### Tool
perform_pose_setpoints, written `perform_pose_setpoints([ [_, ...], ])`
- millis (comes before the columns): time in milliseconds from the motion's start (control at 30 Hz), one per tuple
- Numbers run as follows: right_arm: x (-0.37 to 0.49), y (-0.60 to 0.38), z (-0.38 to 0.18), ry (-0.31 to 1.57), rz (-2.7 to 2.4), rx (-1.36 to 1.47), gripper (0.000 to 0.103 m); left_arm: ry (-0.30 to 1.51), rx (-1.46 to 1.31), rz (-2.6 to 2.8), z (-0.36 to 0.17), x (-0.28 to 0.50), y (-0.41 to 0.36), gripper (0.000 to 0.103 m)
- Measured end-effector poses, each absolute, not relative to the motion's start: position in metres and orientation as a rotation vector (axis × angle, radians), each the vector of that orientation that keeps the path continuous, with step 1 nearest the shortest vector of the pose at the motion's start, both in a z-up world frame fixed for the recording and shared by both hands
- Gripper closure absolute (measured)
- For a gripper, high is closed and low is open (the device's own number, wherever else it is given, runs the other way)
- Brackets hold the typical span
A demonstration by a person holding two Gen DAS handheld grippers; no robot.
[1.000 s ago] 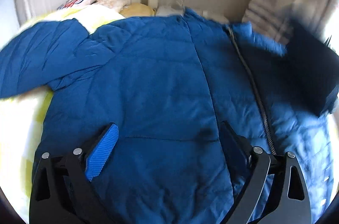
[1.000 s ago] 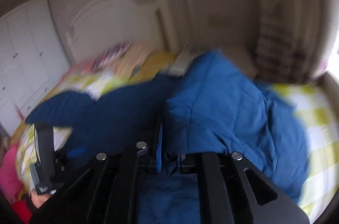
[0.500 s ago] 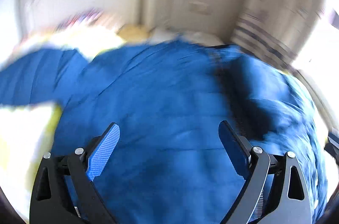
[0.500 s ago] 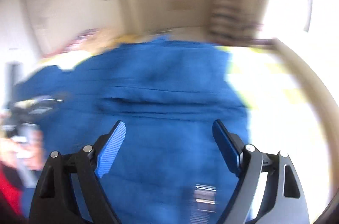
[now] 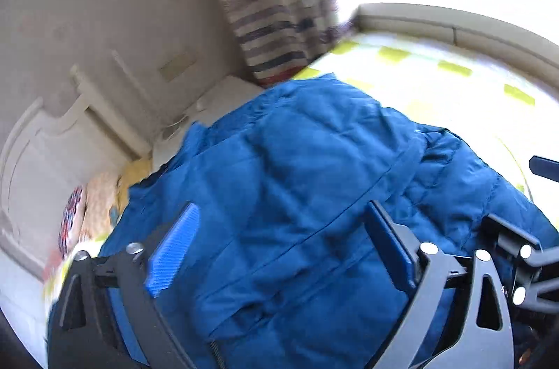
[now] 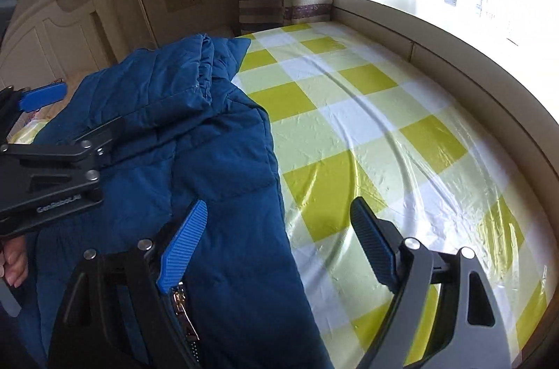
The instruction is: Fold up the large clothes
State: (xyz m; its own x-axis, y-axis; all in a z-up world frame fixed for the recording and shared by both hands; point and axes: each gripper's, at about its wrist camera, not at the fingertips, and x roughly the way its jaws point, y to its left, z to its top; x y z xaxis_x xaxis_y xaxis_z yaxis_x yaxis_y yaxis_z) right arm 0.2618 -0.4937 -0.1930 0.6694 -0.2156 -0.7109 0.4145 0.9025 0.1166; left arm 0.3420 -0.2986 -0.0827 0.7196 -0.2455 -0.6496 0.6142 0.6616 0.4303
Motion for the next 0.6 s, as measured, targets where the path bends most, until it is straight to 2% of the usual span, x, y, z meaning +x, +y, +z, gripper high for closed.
perform_pose_setpoints([
  [67,0.272,-0.481,-0.192,0.757,-0.360,0.277,0.020,0.618,0.714,-0.538,-0.088,0.343,-0.306,0.054],
  [100,0.267,-0.468,-0.187,0.754,-0.361,0.275,0.020,0.645,0.681,-0.567,-0.087,0.344,-0.305,0.064],
  [167,0.256,-0.457,-0.179,0.752,-0.360,0.272,0.020,0.627,0.594,-0.556,-0.076,0.343,-0.295,0.096],
  [267,0.251,-0.455,-0.177,0.746,-0.355,0.284,0.020,0.602,0.302,-0.505,-0.038,0.354,-0.246,0.098],
  [400,0.250,-0.453,-0.176,0.748,-0.350,0.278,0.020,0.631,-0.134,-0.412,-0.007,0.374,-0.130,0.098],
  [500,0.252,-0.453,-0.176,0.751,-0.344,0.273,0.020,0.679,-0.173,-0.279,-0.026,0.384,-0.079,0.098],
  [600,0.253,-0.453,-0.177,0.757,-0.340,0.268,0.020,0.731,-0.063,-0.243,-0.051,0.383,-0.074,0.098],
])
